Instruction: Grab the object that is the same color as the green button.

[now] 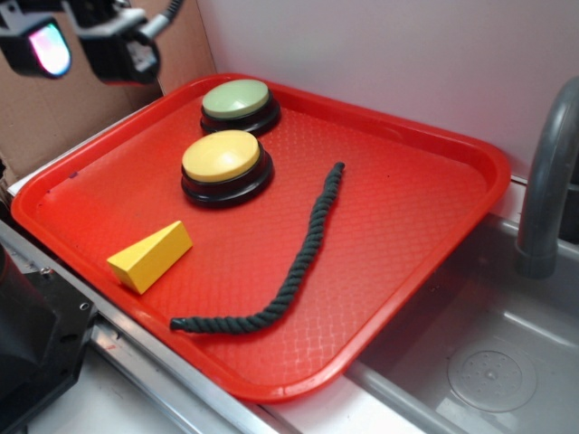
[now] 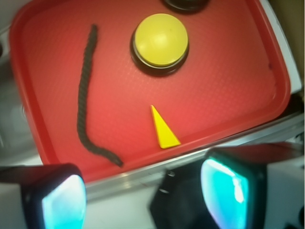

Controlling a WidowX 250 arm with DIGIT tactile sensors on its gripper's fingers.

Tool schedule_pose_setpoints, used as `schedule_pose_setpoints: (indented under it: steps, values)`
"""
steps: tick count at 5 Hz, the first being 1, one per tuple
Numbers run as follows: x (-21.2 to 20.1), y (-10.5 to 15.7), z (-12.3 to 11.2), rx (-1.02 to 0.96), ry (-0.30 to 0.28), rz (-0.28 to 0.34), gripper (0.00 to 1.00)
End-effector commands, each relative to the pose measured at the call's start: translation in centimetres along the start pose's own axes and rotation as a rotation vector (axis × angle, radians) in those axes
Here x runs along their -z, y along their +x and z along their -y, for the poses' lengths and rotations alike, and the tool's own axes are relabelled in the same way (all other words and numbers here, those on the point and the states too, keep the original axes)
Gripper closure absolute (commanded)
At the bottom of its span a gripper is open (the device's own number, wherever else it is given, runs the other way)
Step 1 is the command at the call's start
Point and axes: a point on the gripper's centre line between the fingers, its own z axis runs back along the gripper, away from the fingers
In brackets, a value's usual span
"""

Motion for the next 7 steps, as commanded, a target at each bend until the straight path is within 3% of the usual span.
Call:
schedule_pose_setpoints:
  steps: [1,2,3,6,7]
  values:
    - [5.0,1.6,2.9,-0.188,-0.016,0.042,0.00]
    - [9.1,3.2,4.5,-0.248,-0.071,0.004,0.00]
    - [12.1,4.1,5.6,-0.304,-0.051,0.040,0.00]
    - [16.9,5.7,6.8,-0.281,-0.096,-0.003,0.00]
    - [17.4,6.2,6.7,-0.292,-0.074,-0.011,0.48]
